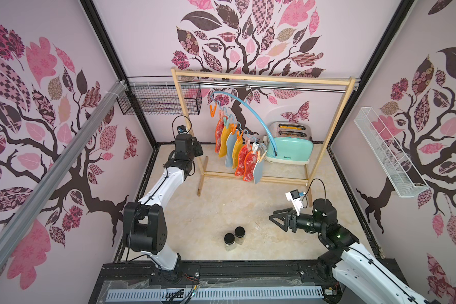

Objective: Take the shoe insoles off the hanger
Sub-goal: Move the clothesline to the center of the board.

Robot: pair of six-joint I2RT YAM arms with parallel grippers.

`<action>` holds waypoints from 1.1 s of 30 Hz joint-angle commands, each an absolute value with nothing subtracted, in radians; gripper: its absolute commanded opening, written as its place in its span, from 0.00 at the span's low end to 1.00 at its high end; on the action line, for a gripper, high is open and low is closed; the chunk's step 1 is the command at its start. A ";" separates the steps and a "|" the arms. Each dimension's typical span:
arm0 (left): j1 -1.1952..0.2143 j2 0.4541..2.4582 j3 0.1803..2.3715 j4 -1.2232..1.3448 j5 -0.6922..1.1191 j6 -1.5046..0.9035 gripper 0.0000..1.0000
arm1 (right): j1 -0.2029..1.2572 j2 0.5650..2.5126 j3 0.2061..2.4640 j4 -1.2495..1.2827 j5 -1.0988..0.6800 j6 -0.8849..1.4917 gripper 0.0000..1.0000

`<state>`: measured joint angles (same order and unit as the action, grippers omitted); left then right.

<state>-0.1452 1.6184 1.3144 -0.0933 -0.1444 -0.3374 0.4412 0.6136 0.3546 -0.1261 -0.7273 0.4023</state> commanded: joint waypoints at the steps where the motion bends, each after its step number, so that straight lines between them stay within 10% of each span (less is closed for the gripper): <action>1: -0.130 1.628 1.324 -0.207 -0.212 -0.350 0.04 | 0.450 0.611 0.355 -0.118 -0.702 0.388 0.71; 33: -0.092 1.708 1.346 -0.087 -0.192 -0.417 0.00 | 0.449 0.669 0.455 -0.253 -0.149 0.341 0.73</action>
<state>-0.1089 1.6848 1.3777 -0.0826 -0.1844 -0.3874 0.4419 0.6689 0.4068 -0.2611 -0.2230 0.3542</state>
